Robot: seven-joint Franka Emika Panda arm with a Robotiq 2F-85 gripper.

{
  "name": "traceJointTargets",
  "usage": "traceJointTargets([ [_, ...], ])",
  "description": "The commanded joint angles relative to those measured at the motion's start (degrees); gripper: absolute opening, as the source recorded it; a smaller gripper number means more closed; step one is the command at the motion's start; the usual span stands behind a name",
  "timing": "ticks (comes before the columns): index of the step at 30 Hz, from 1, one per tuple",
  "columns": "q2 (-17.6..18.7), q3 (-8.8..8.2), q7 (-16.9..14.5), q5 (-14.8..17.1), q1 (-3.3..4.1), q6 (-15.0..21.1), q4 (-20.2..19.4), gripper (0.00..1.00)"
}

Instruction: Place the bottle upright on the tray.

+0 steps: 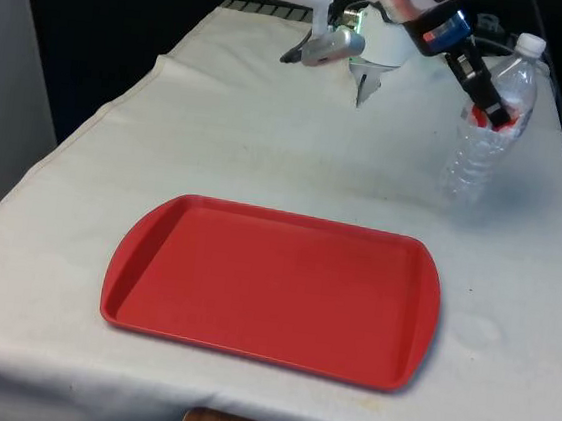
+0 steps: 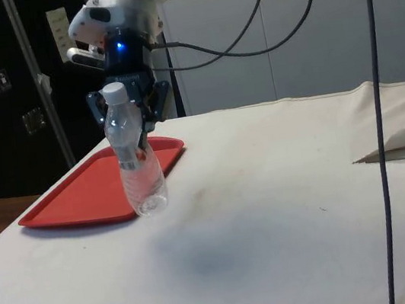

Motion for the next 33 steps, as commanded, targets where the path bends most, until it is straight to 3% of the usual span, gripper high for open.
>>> traceJointTargets([
  [1, 0.06, 0.0, 0.11, 0.06, 0.11, 0.34, 0.06, 0.34],
  [10, 0.23, -0.69, -0.63, 0.69, -0.52, -1.15, 0.34, 0.34],
  [13, 0.46, -1.43, -1.03, 1.09, -0.57, -2.06, 0.63, 0.34],
  [14, 0.17, -1.72, -0.8, 0.8, -0.29, -2.06, 0.34, 0.34],
  [21, 1.09, -3.72, -2.23, 1.95, -0.97, -5.39, 1.72, 0.34],
  [23, 0.92, -3.78, -1.83, 1.66, -0.63, -5.04, 1.49, 0.34],
  [25, 1.2, -4.64, -2.98, 2.46, -1.09, -6.53, 1.89, 0.34],
  [31, 1.43, -6.76, -4.7, 3.55, -1.26, -9.4, 2.23, 0.34],
  [32, 1.15, -6.88, -4.35, 3.21, -0.92, -9.17, 1.89, 0.34],
  [33, 1.43, -7.05, -4.87, 3.67, -1.26, -9.8, 2.29, 0.34],
])
